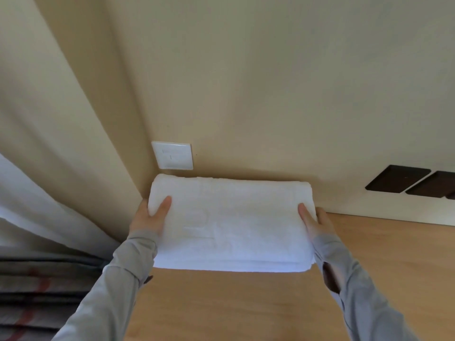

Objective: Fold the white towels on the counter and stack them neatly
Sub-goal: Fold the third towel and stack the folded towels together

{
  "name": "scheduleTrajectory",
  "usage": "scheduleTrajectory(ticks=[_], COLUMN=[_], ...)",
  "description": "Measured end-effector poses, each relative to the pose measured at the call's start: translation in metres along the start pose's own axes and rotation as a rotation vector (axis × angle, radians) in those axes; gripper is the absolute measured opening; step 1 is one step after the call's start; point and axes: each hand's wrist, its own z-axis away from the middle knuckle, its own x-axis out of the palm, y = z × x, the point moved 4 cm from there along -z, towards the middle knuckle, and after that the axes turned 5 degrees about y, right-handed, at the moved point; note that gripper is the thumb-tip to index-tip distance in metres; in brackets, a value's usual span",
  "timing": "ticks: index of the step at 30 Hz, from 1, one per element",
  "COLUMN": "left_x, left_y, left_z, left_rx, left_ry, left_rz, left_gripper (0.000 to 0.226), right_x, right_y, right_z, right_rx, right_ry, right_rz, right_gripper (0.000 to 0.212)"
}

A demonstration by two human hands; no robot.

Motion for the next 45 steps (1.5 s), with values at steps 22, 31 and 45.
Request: scheduleTrajectory(ticks=[22, 31, 45], left_x=[0.008, 0.098, 0.053], left_y=[0.029, 0.041, 0.013], left_z=[0.032, 0.094, 0.033], left_rx=[0.327, 0.728, 0.737], left_ry=[0.312, -0.081, -0.115], left_rz=[-0.419, -0.935, -0.938], left_gripper=[0.048, 0.057, 0.062], right_x=[0.017, 0.099, 0.043], right_y=[-0.002, -0.045, 0.01], right_z=[-0.023, 0.073, 0.007], right_rx=[0.134, -0.969, -0.615], right_ry=[0.016, 0.258, 0.014], right_rz=[0.704, 0.817, 1.241], right_gripper=[0.053, 0.026, 0.059])
